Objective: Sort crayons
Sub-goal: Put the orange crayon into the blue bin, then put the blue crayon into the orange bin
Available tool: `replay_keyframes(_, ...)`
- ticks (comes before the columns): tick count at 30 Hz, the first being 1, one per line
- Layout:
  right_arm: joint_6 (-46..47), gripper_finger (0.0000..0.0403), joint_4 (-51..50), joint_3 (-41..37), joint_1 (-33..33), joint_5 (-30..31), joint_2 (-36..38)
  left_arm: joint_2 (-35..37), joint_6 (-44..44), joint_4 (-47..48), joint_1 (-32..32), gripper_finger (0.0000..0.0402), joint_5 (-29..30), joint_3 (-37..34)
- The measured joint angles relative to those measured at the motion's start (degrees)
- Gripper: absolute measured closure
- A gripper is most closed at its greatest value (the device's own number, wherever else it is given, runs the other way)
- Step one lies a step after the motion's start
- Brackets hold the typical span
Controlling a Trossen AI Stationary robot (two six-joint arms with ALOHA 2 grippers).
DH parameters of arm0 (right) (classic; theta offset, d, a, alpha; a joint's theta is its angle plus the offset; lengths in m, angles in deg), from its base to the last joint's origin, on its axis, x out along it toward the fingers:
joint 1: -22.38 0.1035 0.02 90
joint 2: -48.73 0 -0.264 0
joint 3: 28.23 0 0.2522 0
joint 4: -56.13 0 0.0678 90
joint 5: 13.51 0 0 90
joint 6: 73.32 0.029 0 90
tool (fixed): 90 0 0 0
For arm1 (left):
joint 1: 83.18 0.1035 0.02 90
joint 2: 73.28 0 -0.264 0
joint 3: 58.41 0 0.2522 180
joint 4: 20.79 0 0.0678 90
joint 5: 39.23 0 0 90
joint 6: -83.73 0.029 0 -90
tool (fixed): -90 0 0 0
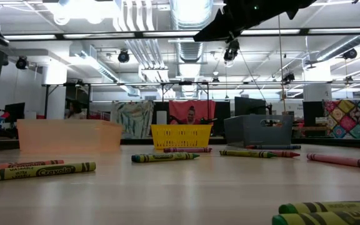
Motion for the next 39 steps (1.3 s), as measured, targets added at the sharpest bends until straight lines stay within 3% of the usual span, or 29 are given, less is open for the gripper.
replay_keyframes(4,1.68,0.0394,0.02,-0.02,-0.05,0.02,0.00,0.05,0.18,1.69,0.00,0.0325,-2.15,2.63)
replay_keyframes(8,9.00,0.0394,-3.75,0.68,-1.39,-0.08,0.00,0.39,0.87,7.08,0.02,0.0316,-2.08,8.22)
replay_keyframes(15,12.18,0.0394,-22.30,4.20,-1.95,-0.55,-0.02,3.03,4.05,15.20,0.93,0.0325,7.47,17.43)
replay_keyframes(20,18.09,0.0394,-36.14,8.00,-1.99,-0.43,0.00,7.08,7.28,16.50,4.99,0.0346,13.40,19.17)
replay_keyframes(31,28.98,0.0394,-50.89,6.58,-1.81,-0.45,-0.03,14.25,29.06,8.32,20.95,0.0382,15.83,17.77)
replay_keyframes(39,38.82,0.0394,-56.29,3.70,-1.84,-0.43,-0.13,15.26,47.13,-0.05,32.36,0.0400,12.37,16.35)
